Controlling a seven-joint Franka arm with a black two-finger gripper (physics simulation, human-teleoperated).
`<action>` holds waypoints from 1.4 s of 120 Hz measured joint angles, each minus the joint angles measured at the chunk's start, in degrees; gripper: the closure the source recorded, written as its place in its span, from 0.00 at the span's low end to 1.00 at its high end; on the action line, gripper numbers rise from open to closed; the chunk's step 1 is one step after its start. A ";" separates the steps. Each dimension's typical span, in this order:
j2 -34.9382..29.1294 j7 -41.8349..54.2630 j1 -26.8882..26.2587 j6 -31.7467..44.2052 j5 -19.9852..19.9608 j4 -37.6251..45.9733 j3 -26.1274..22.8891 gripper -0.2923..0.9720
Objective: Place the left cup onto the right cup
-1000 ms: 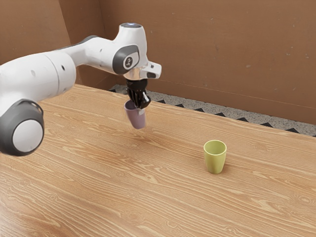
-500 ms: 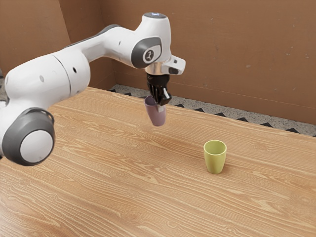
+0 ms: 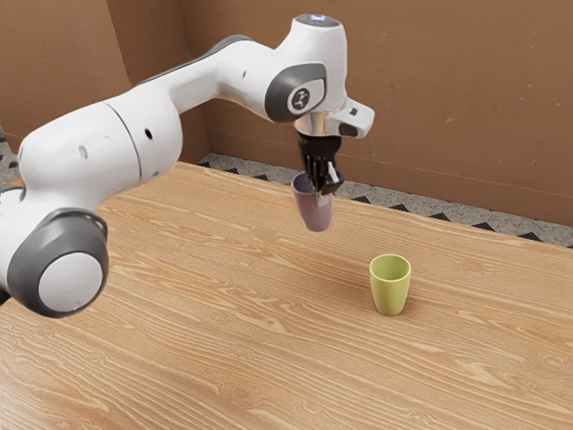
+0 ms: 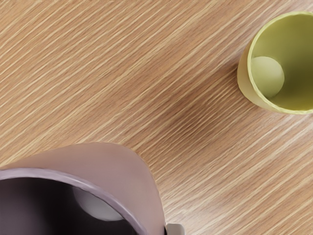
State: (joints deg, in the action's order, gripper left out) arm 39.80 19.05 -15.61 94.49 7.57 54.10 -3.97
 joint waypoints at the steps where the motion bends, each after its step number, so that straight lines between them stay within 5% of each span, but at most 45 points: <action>1: 0.00 0.00 -0.08 -0.02 0.00 -0.05 0.00 0.85; 82: 2.69 0.02 -7.33 -0.99 0.08 -4.89 0.09 0.85; 168: 6.62 -0.26 -8.83 -0.60 0.07 -8.31 0.02 0.85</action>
State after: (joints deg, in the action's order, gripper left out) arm 46.42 18.79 -24.44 93.89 7.64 45.79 -3.95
